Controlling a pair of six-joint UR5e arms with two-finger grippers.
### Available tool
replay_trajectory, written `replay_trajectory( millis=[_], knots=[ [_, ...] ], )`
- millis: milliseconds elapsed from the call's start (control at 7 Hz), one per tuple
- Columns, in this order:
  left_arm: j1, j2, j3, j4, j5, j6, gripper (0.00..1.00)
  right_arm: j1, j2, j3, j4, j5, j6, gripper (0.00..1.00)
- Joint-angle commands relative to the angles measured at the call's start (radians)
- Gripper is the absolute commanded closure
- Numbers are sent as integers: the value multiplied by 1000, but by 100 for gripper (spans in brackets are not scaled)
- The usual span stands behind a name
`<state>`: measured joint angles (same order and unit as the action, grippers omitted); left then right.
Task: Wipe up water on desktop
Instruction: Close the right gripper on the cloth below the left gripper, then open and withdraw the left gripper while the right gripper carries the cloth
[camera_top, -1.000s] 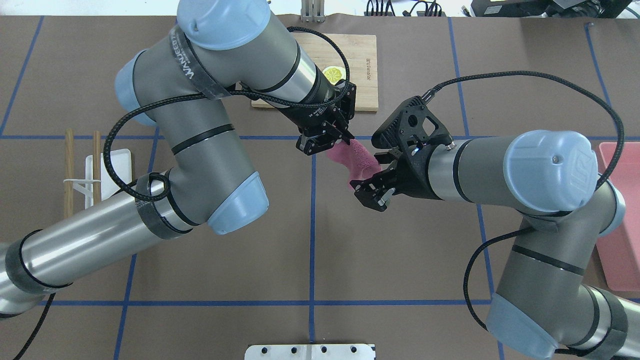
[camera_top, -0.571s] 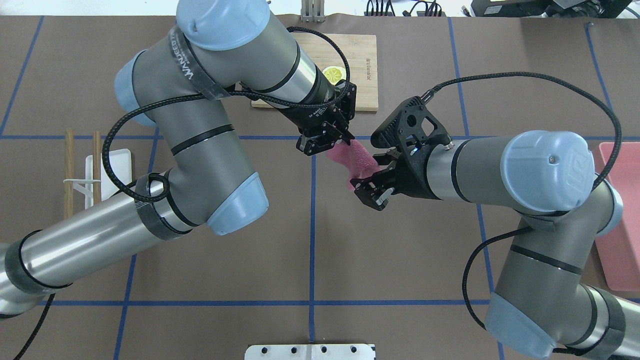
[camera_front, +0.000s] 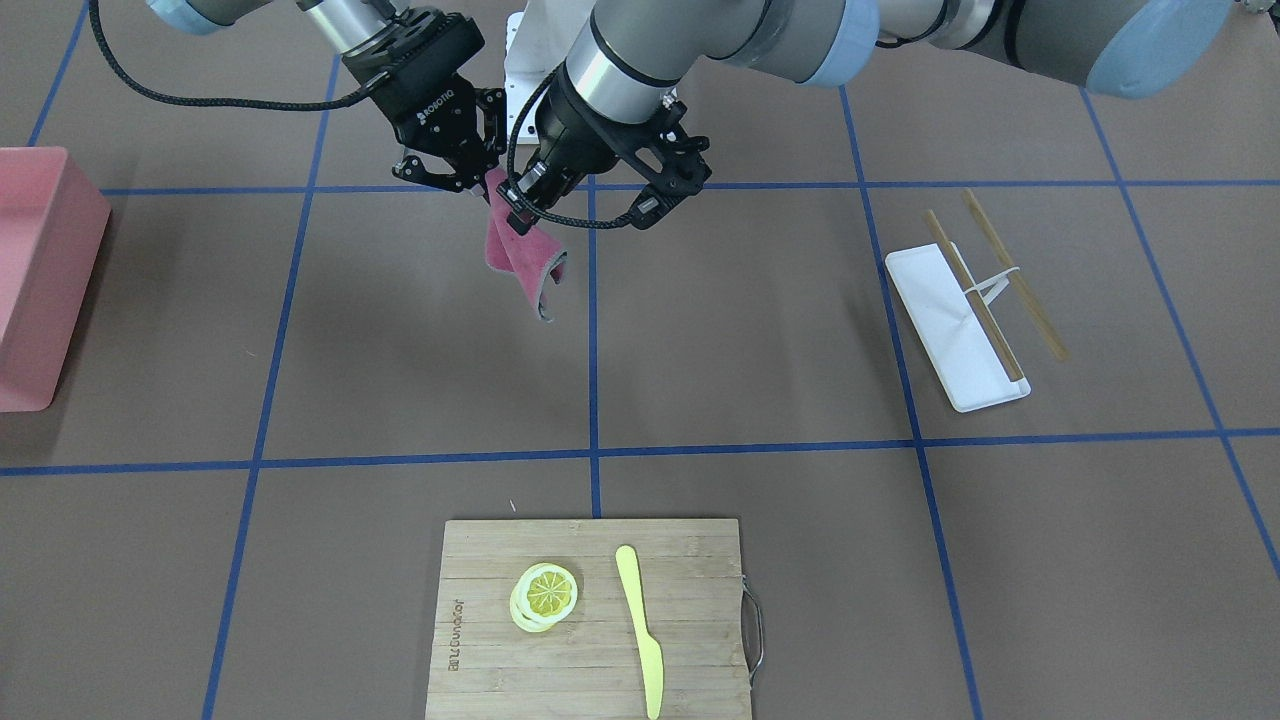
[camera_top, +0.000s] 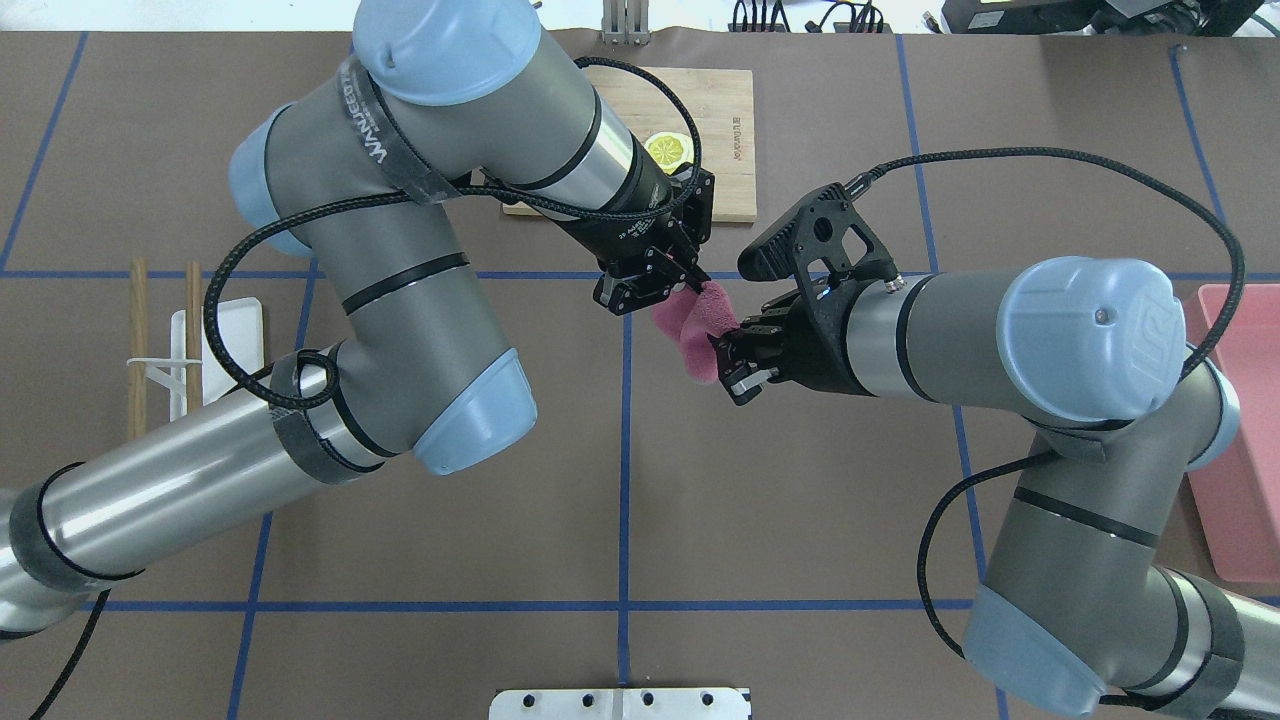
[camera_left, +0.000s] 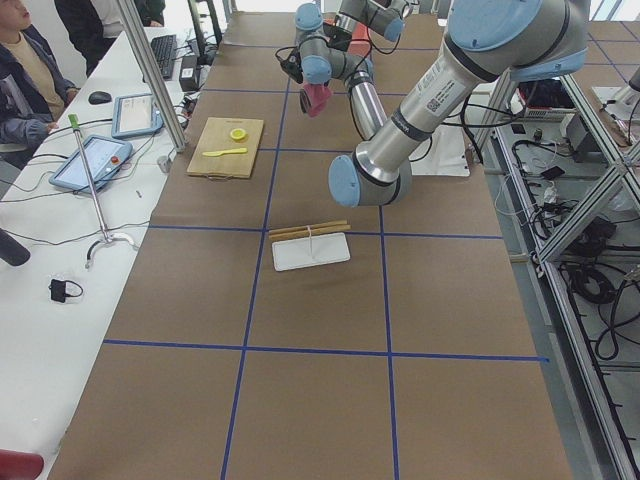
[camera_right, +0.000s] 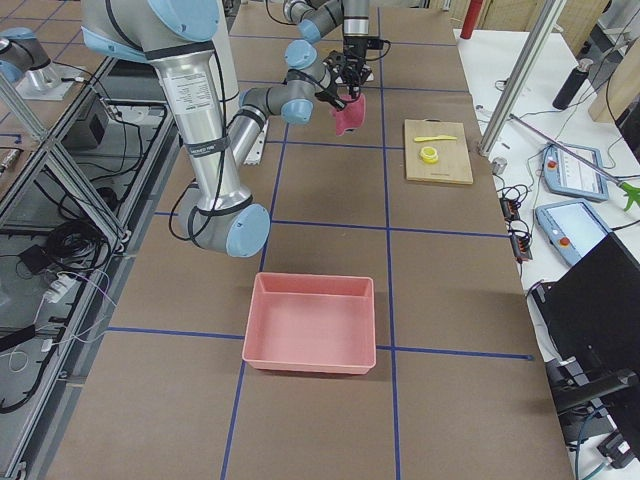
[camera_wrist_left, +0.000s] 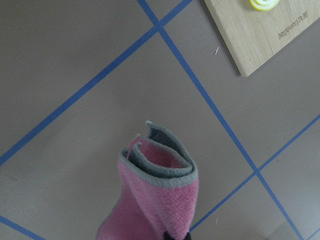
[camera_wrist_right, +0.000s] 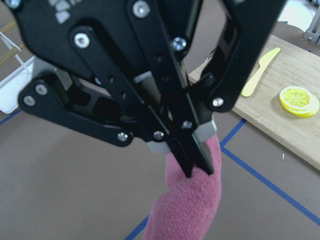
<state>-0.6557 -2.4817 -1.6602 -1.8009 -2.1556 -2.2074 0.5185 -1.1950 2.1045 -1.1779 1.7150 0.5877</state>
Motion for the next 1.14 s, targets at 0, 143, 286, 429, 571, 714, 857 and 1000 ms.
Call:
replay_trajectory(
  millis=[0, 143, 286, 429, 571, 714, 857, 1000],
  knots=[
    [1, 18, -28, 0, -1, 11, 17, 2, 2, 2, 0, 0, 24, 100],
    [-2, 62, -73, 0, -1, 18, 3, 2, 0, 0, -2, -2, 33, 100],
    [-34, 108, -122, 0, 2, 18, 2, -17, 0, -3, -11, -12, 150, 100],
    [-126, 171, -204, 0, -6, 21, 2, -119, 5, -9, -15, -128, 275, 100],
    [-206, 272, -273, 0, -18, 110, 2, -215, 30, -49, -19, -269, 356, 100],
    [-258, 338, -285, 2, -59, 284, 2, -245, 81, -107, -32, -284, 492, 100],
    [-315, 422, -288, 0, -79, 452, 2, -258, 125, -138, -111, -282, 597, 100],
    [-358, 517, -306, 0, -87, 627, 2, -258, 135, -133, -185, -279, 601, 100]
  ],
)
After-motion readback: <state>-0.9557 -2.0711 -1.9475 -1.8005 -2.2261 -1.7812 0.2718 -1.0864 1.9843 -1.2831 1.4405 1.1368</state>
